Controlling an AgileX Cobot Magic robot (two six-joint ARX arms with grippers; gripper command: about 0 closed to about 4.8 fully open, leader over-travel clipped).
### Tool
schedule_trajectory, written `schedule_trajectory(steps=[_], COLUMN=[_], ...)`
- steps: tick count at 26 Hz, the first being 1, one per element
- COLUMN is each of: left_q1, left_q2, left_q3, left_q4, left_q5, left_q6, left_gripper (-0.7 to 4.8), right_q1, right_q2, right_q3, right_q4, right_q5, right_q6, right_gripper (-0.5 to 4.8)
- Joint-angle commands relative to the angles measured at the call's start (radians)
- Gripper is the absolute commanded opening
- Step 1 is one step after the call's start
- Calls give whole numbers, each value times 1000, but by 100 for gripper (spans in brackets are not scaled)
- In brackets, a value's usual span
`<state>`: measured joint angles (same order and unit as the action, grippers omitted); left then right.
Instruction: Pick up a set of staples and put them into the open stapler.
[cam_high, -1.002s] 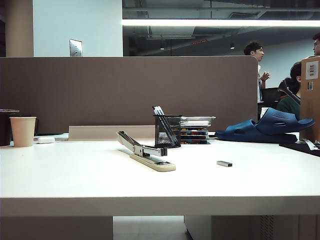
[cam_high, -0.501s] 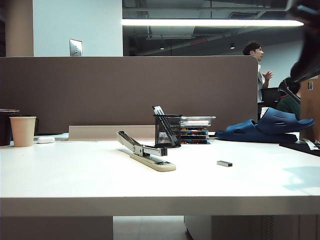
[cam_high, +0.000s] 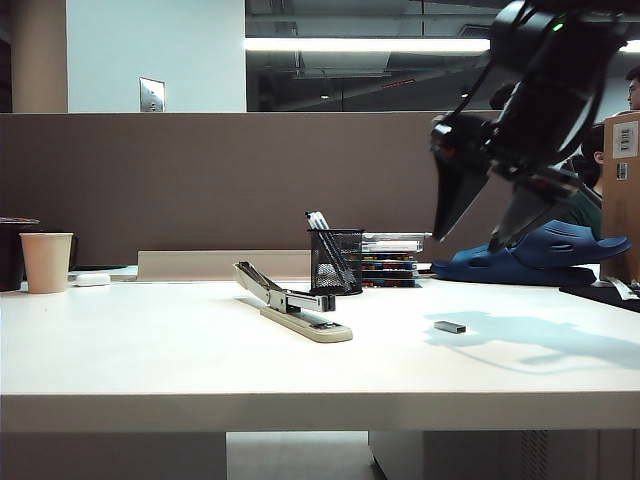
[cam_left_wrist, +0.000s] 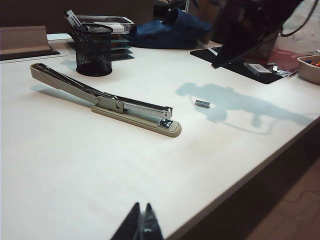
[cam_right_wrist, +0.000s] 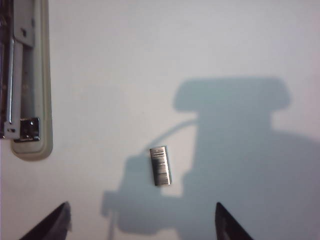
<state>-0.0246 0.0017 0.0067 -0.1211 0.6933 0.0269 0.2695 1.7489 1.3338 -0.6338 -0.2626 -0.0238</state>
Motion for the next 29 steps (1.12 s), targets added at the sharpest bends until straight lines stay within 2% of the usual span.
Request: schedule_trajectory(steps=[1,6,10,15,20,22,23,29], left_q1=[2,2,2,2,2,2,2,2], left_q2=[0,0,0,0,0,0,0,0], left_q3=[2,2,2,2,2,2,2,2], left_q4=[2,2,2,2,3,2,2,2], left_q5=[6,3,0,0,0,0,0,0], left_q6=[-1,-1,-1,-1,-1,-1,-1,-1], left_gripper=[-6,-6,-6,-5,-6,-6,-6,-6], right_q1=[12,21,38,71,85,86,86,87], right_q2=[79,153,193,233,247,247,247,248], right_q3=[90,121,124,125,126,126,126,126], right_q4=[-95,-99,-87,-85,-58,-54,-54,-49], right_q5=[-1,5,41,143,157,157,156,156], right_q6=[-34,-63,-84,-113,-112,-112,-112,-111], right_gripper=[372,372,372,370,364,319,277,272])
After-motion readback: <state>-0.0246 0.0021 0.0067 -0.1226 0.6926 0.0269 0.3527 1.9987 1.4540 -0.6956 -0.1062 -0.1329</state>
